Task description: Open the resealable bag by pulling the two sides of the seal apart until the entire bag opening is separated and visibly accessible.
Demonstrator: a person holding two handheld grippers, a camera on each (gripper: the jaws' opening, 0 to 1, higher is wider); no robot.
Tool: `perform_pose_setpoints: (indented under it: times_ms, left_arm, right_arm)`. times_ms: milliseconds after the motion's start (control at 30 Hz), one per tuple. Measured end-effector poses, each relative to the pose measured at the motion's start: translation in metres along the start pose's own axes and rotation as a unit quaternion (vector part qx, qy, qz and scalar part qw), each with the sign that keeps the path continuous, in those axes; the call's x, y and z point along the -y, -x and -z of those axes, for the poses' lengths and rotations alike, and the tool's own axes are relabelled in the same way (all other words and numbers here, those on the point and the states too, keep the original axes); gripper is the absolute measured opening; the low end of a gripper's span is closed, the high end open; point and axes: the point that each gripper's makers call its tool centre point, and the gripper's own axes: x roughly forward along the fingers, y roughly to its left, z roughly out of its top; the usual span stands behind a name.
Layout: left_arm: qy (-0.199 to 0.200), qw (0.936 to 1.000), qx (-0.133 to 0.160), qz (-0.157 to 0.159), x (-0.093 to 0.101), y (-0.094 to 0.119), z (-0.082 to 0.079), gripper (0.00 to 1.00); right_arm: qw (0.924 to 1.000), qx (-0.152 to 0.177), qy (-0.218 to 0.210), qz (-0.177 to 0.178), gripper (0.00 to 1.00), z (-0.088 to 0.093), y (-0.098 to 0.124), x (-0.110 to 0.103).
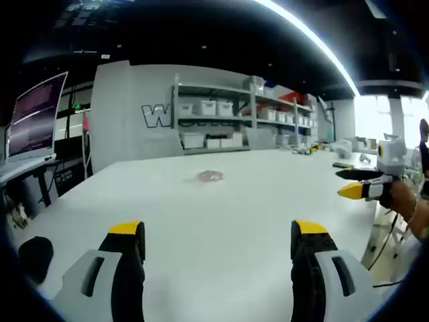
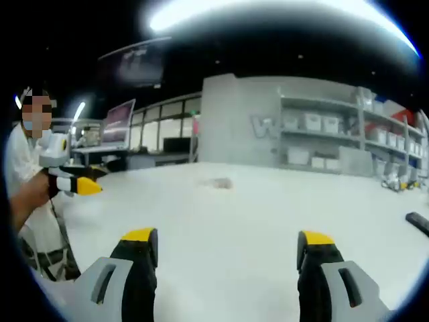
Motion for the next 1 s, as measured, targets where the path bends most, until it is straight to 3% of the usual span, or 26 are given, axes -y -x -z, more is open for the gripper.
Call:
perform_pose_setpoints:
  times_ms: [1000]
  left_arm:
    - [-0.003, 1.0, 0.0, 0.0, 0.0008, 0.0003, 0.0, 0.87]
  right_arm:
    - [1.0, 0.0, -0.004, -0.001, 0.87, 0.0011, 0.0009, -0.0001]
